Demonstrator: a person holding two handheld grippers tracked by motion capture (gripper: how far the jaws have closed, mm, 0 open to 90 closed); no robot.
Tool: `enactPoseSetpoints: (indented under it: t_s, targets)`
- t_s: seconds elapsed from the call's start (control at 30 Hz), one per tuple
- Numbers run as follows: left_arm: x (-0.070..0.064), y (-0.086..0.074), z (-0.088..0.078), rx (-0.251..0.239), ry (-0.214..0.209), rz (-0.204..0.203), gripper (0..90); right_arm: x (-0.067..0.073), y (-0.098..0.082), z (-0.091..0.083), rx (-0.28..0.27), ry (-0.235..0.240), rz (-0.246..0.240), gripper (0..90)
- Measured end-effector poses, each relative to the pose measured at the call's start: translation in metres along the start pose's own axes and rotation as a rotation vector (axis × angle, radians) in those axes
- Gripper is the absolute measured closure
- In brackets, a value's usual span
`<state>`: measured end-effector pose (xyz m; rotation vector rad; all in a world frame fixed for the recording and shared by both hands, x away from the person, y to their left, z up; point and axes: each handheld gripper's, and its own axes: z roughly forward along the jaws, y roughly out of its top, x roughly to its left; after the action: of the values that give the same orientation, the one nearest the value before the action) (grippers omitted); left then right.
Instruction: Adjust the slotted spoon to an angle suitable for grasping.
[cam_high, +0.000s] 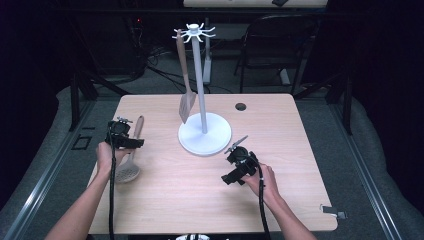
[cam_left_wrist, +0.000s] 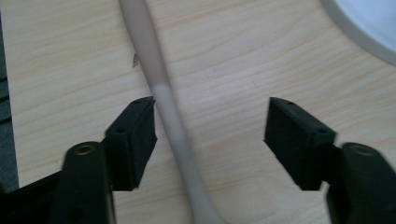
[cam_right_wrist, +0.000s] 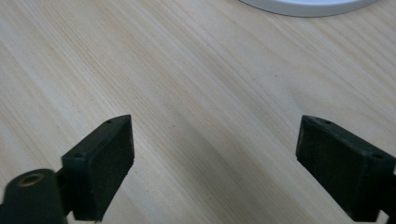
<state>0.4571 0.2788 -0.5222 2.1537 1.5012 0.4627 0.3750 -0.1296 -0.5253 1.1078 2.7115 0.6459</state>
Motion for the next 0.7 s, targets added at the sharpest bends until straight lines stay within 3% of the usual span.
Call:
enactPoseSetpoints:
  t_s: [0.33, 0.5, 0.57, 0.7]
  targets:
    - [0.011, -0.007, 0.018, 0.076, -0.008, -0.031, 60.3, 0.002, 0.000, -0.003, -0.004, -0.034, 0.039, 28.4]
    - [0.013, -0.008, 0.025, 0.100, 0.016, -0.035, 68.0, 0.002, -0.002, -0.002, -0.032, -0.027, 0.059, 33.1]
    - [0.015, -0.009, 0.025, 0.107, 0.020, -0.035, 72.0, 0.002, 0.000, -0.004, -0.003, -0.033, 0.040, 34.7]
    - [0.016, -0.010, 0.026, 0.114, 0.016, -0.034, 73.3, 0.004, -0.001, -0.001, -0.025, -0.027, 0.054, 36.2]
